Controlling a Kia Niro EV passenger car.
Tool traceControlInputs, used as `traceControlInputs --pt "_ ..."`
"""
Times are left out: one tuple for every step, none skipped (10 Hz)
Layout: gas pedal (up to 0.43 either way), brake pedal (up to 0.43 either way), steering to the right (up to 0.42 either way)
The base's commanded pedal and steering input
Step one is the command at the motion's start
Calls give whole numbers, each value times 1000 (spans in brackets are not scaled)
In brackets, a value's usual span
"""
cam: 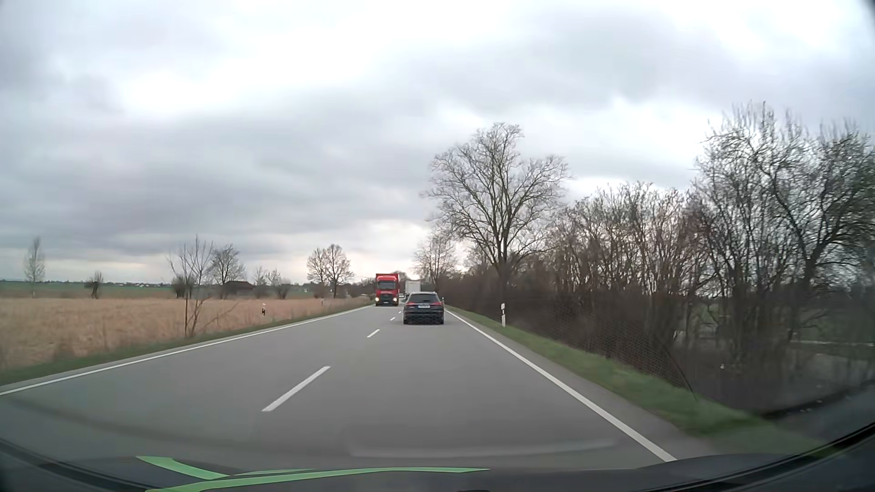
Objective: Follow the waypoints while adhering to traffic rules and regulations
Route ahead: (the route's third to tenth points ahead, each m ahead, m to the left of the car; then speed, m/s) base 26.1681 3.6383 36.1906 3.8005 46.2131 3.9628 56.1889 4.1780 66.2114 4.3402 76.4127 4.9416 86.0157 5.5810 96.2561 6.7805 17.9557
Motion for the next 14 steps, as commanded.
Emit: traceControlInputs --pt "220 0 -2" --pt "220 0 -2" --pt "220 0 -2" --pt "220 0 -2" --pt "209 0 -2" --pt "209 0 -1" --pt "197 0 -1" --pt "197 0 -1" --pt "197 0 -1" --pt "189 0 -1" --pt "189 0 -1" --pt "177 0 -1" --pt "169 0 -1" --pt "157 0 -1"
